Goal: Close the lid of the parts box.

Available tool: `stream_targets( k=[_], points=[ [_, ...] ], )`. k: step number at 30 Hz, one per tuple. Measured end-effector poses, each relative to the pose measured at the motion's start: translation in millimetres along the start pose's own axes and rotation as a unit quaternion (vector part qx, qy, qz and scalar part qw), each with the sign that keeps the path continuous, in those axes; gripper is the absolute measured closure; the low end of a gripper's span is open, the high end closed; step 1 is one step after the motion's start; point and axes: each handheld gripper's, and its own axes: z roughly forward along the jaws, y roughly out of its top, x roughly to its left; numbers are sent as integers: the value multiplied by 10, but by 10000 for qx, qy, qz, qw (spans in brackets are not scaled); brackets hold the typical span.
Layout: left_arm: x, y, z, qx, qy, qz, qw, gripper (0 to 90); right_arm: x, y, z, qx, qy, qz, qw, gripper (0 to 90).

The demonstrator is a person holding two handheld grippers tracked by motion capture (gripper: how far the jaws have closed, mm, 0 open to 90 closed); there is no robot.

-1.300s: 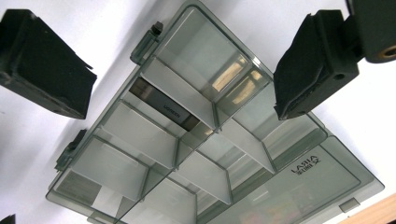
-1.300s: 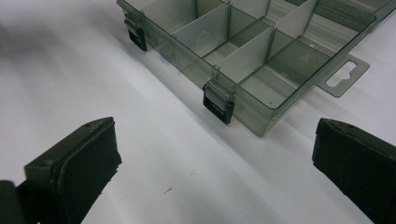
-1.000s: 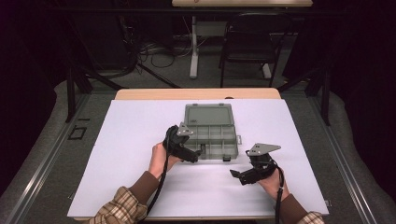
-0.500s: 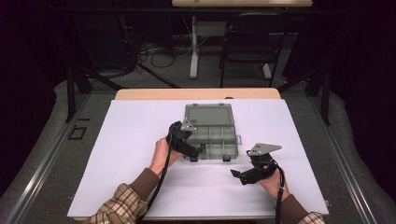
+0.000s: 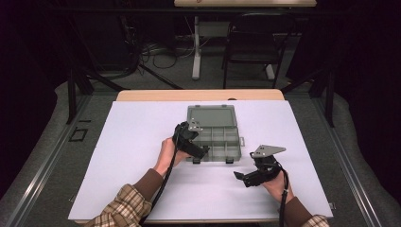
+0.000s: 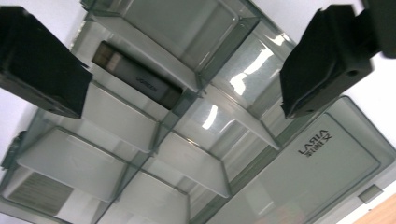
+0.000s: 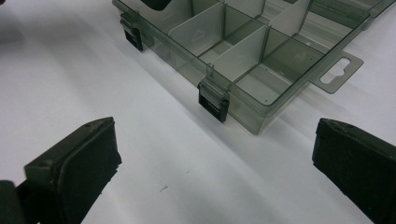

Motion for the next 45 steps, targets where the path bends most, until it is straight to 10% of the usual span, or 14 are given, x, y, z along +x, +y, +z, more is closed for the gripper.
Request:
stream_targets(
  k=[14, 45],
  points=[
    [15, -9, 89, 194, 132, -19, 9997, 365, 2, 3, 5, -5, 11, -11, 10000, 0],
    [12, -43, 162, 206, 252, -316, 9990, 537, -15, 10, -9, -20, -12, -29, 10000, 0]
  ],
)
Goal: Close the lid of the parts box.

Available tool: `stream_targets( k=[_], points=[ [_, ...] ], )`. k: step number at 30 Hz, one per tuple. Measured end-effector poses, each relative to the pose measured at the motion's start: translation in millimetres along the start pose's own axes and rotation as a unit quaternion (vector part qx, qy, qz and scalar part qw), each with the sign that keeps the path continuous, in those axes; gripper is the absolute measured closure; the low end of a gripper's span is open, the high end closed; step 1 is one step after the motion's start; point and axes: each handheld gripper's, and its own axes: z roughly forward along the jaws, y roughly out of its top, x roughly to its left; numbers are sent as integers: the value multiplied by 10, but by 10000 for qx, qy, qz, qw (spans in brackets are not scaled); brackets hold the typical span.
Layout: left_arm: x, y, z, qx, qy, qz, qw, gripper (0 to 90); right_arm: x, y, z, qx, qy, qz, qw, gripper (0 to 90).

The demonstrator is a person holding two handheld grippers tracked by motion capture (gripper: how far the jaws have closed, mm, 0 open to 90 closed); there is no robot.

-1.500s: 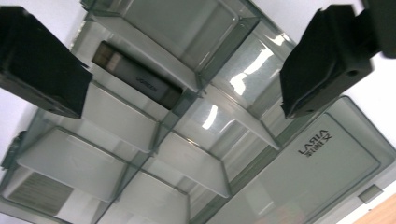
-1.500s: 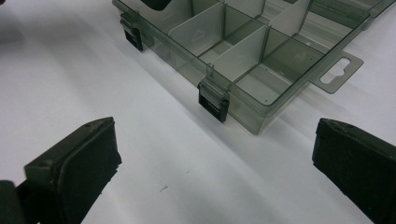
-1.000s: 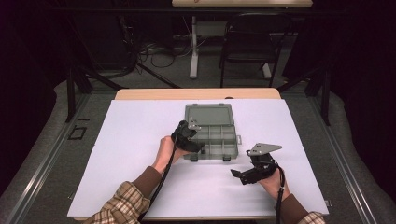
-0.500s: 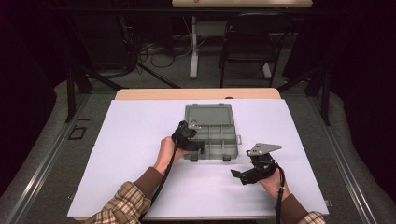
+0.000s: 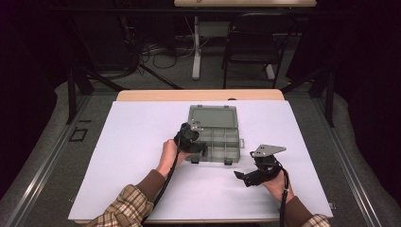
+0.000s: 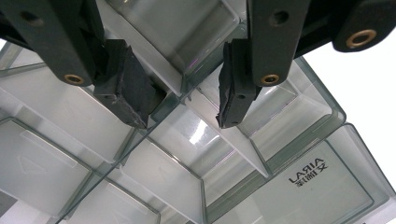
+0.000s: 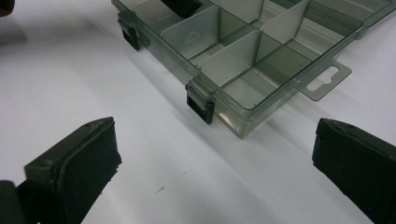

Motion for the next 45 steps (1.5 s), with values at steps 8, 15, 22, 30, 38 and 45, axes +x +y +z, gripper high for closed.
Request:
stream_targets(
  k=[8, 15, 22, 30, 38, 45],
  points=[
    [-44, 2, 7, 9, 145, -116, 9998, 537, -12, 4, -6, -15, -29, 3, 10000, 0],
    [-45, -1, 8, -2, 139, -128, 9998, 539, -11, 11, -9, -38, -52, 14, 10000, 0],
    [-46, -2, 8, -4, 142, -125, 9998, 539, -32, 41, -10, -67, -124, -16, 9999, 0],
    [-47, -3, 10, -9, 153, -110, 9998, 540, -87, 121, 9, -125, -255, -14, 9996, 0],
    [-47, -3, 11, -8, 155, -108, 9998, 540, -180, 225, 53, -102, -327, 2, 9994, 0],
    [-50, -4, 16, -14, 171, -113, 9998, 538, -327, 329, 128, -76, -429, 76, 9990, 0]
  ],
)
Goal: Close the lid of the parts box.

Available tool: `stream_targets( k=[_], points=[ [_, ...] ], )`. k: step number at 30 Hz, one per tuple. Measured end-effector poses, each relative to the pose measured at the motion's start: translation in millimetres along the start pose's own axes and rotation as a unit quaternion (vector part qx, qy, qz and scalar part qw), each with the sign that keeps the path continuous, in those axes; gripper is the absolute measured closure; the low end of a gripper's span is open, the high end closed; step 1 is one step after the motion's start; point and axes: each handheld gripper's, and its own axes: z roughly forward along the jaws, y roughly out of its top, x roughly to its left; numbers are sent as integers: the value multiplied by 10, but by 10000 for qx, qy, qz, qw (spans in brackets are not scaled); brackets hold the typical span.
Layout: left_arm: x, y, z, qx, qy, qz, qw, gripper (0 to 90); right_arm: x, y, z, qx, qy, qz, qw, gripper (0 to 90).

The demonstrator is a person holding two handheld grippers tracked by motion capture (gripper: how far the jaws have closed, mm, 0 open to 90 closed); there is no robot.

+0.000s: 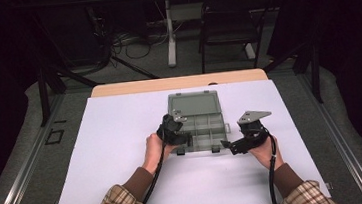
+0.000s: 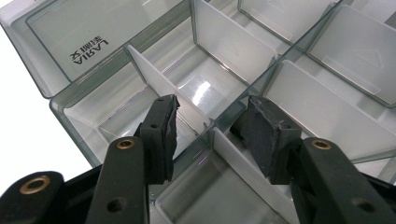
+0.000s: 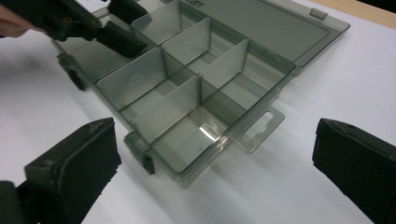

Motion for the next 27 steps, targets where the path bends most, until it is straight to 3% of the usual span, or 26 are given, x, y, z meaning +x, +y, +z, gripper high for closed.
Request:
stream_targets(
  k=[10, 27],
  points=[
    [0, -1, 0, 2, 1, 2, 10000, 538, -180, 138, 169, 104, -158, 82, 9998, 0],
    [9, -3, 2, -3, -42, -12, 10000, 538, -471, 379, 491, 57, -409, 266, 9988, 0]
  ],
)
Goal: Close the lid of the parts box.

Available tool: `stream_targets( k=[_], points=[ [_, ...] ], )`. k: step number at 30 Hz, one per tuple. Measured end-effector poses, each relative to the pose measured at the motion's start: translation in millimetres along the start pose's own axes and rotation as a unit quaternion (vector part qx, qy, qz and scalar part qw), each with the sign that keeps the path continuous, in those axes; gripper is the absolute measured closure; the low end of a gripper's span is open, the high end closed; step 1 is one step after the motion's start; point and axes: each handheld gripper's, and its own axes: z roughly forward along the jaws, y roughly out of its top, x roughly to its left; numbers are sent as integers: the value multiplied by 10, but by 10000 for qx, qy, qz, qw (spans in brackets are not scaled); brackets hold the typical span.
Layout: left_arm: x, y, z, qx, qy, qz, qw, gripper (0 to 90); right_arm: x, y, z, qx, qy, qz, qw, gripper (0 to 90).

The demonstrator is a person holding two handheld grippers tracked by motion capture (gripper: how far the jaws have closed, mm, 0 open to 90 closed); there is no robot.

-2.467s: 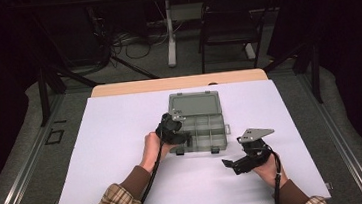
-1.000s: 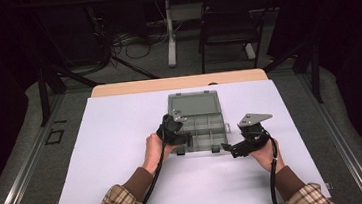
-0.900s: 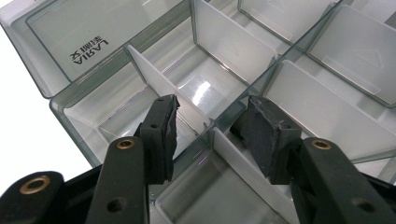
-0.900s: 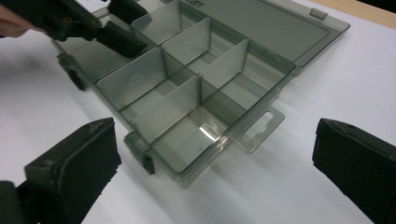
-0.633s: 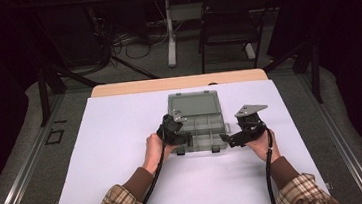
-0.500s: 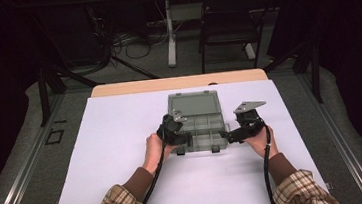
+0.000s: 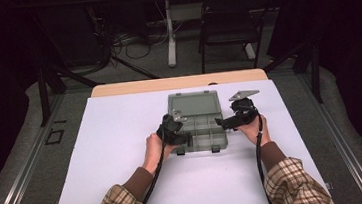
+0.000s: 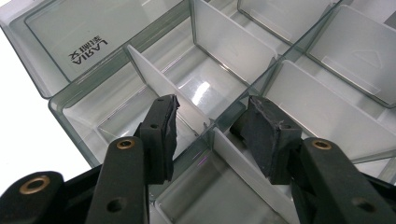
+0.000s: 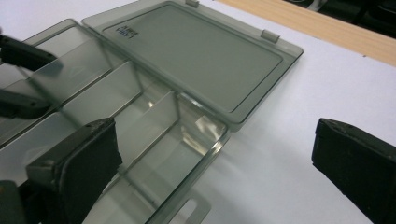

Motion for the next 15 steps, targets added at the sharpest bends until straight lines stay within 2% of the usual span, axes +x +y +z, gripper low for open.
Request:
stream_targets(
  k=[2, 4, 6, 8, 9, 10, 12, 13, 14, 15],
  points=[
    [0, 0, 0, 0, -1, 2, 10000, 538, -27, 30, 30, 30, -52, 55, 10000, 22],
    [1, 0, 0, 0, -1, 0, 10000, 538, -51, 52, 46, 12, -113, 68, 9999, 147],
    [0, 0, 0, 2, 1, -2, 10000, 537, -76, 75, 68, -11, -180, 79, 9998, 178],
    [0, 0, 0, 2, 1, -3, 10000, 538, -101, 92, 97, 27, -288, 107, 9995, 325],
    [-1, 0, 0, 2, -2, -3, 10000, 538, -114, 96, 113, 57, -341, 132, 9993, 353],
    [-1, 0, 0, 4, 4, -1, 10000, 537, -134, 102, 132, 74, -344, 161, 9992, 450],
    [-2, 0, 1, 0, 4, -3, 10000, 537, -157, 110, 158, 122, -347, 181, 9992, 580],
    [-3, 0, 1, -2, 3, -5, 10000, 537, -165, 112, 168, 134, -309, 187, 9993, 683],
    [-4, -1, 2, -8, 24, -5, 10000, 537, -172, 116, 188, 199, -234, 171, 9994, 746],
    [-2, 0, 1, 0, 6, -3, 10000, 537, -171, 118, 200, 221, -300, 144, 9992, 803]
  ],
)
